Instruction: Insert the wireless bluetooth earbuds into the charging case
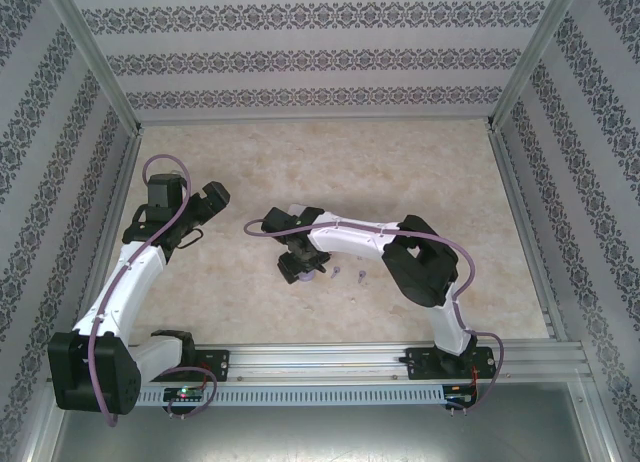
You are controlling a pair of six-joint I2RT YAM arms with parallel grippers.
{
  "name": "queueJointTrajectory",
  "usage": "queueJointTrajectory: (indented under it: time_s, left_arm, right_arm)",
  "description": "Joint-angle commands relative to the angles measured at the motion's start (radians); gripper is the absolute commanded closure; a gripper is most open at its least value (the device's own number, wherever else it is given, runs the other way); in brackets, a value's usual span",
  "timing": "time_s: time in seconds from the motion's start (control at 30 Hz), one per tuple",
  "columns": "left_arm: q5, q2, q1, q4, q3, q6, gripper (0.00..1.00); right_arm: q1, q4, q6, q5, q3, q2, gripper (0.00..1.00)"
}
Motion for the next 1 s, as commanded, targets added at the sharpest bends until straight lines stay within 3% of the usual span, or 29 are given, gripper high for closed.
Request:
queueJointTrajectory:
  time_s: [0.0,0.97]
  left_arm:
    - [-0.007,-0.016,-0.011,-0.022,0.025,-0.018,0.01]
    - [0.008,-0.008,-0.012,-0.058,0.030,-0.024,0.00]
  right_arm:
    - [0.016,-0.038,0.017,0.036,0.027,0.030,0.32]
    - [0.047,-0.062,0.046,0.027,0.046,0.100,0.47]
